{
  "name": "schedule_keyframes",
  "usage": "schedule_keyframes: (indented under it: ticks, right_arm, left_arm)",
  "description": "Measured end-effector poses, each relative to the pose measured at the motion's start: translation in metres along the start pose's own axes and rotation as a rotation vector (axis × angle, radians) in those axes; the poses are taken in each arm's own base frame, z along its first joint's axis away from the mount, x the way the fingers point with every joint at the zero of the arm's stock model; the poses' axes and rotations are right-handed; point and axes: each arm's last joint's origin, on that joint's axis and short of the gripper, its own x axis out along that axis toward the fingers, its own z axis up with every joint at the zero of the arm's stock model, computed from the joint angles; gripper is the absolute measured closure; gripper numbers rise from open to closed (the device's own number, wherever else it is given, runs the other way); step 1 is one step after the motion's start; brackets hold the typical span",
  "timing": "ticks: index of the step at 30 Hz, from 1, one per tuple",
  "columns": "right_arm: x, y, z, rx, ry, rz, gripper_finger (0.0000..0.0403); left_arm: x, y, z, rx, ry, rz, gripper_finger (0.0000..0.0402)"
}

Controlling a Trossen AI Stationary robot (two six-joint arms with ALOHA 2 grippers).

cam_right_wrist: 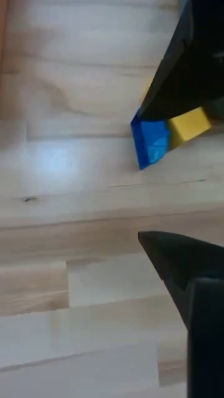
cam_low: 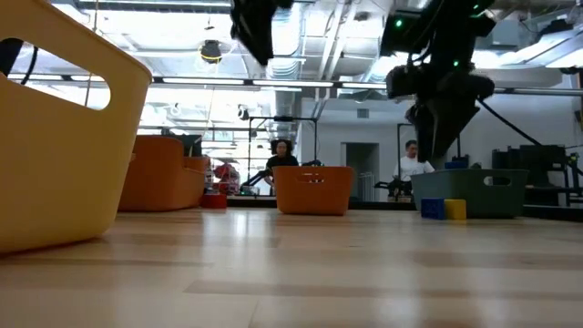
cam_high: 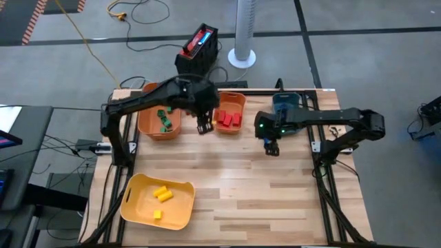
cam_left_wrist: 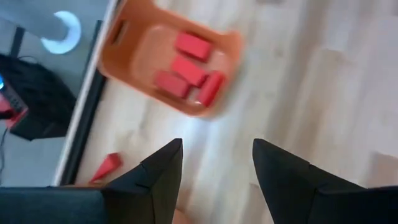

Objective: Sort blocks
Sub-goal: Put the blue game piece into the green bin

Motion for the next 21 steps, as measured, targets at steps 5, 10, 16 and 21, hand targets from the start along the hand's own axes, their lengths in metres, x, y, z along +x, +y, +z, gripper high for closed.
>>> schedule_keyframes:
  ticks: [5,10,16,21]
  right_arm:
    - [0.028,-0.003,0.006,-0.057,0.082,-0.006,0.0068]
    - [0.048,-0.009,0.004,-0.081,0.207,-0.076,0.0075]
    - [0.055,-0.012,0.003,-0.134,0.239,-0.070,0.0079]
    - [0.053,-0.017,0.002,-0.149,0.241,-0.078,0.0079]
  left_arm:
    - [-0.026,-0.041,-0.009,0.007,-0.041,-0.069,0.0212]
    - [-0.044,-0.068,-0.018,0.027,-0.071,-0.095,0.0212]
    - [-0.049,-0.078,-0.026,0.037,-0.037,-0.071,0.0212]
    - [-0.049,-0.077,-0.028,0.015,-0.019,-0.062,0.0212]
